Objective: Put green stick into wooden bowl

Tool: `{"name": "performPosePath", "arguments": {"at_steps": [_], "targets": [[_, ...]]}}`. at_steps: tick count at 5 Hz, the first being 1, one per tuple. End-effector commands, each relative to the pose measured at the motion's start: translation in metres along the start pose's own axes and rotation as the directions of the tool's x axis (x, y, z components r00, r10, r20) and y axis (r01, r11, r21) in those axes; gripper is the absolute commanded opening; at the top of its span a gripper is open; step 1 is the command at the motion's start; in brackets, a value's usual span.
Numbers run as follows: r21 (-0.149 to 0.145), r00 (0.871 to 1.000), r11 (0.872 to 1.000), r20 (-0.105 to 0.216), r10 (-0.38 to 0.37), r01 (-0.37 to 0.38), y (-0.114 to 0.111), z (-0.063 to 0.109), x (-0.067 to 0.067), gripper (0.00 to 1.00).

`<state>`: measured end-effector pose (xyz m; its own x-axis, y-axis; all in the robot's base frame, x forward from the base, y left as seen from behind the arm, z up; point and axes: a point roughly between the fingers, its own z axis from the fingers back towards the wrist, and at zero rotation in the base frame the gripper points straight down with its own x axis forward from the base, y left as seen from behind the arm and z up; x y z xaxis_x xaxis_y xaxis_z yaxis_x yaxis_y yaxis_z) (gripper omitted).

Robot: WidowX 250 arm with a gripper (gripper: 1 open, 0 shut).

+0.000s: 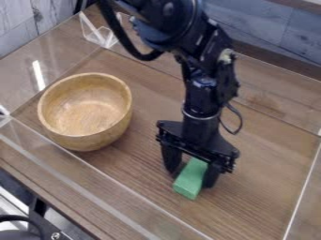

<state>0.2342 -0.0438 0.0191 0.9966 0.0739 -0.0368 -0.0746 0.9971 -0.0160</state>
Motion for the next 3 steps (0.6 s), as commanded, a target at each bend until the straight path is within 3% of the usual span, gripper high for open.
{"name": "performPosePath", "arguments": {"at_steps": [1,2,3], "targets": [[-0.008,0.998,0.998,0.03,0.058,-0.058,0.006,0.005,0.002,1.0],[-0.013,0.993,0.994,0.041,0.113,-0.113,0.011,0.007,0.001,1.0],[-0.016,0.996,0.997,0.05,0.076,-0.075,-0.005,0.01,0.001,1.0]]}}
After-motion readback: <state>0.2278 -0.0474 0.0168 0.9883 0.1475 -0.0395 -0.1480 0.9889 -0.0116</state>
